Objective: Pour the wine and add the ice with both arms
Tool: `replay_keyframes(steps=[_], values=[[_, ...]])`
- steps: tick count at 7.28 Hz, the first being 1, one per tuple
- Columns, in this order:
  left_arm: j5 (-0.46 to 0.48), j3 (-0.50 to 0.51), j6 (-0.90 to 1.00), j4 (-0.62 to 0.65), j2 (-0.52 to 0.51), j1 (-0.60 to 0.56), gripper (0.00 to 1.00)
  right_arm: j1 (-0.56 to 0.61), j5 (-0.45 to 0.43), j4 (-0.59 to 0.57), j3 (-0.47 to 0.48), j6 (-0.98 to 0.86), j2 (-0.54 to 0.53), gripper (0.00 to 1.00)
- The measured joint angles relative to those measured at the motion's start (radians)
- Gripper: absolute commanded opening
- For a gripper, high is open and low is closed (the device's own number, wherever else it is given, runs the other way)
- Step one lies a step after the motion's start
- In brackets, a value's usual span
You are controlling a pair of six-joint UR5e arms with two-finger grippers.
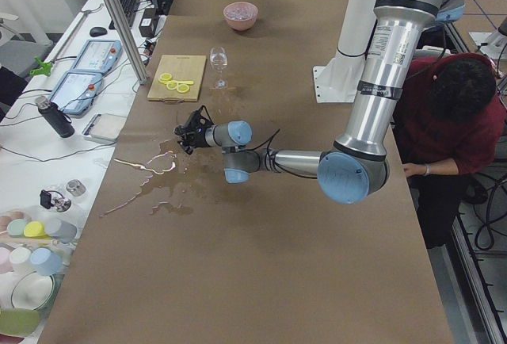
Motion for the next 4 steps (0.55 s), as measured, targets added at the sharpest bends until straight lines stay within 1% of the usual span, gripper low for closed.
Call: replay_keyframes(steps=[2, 4], values=[[0.002, -0.102, -0.019, 0.086, -0.008, 0.003, 0.0, 0.011, 0.018, 0.0, 0.001, 0.003, 0.0, 0.06], [0.004, -0.156, -0.088, 0.108, -0.01, 0.025, 0.0, 0.017, 0.032, 0.0, 0.002, 0.006, 0.003, 0.05]])
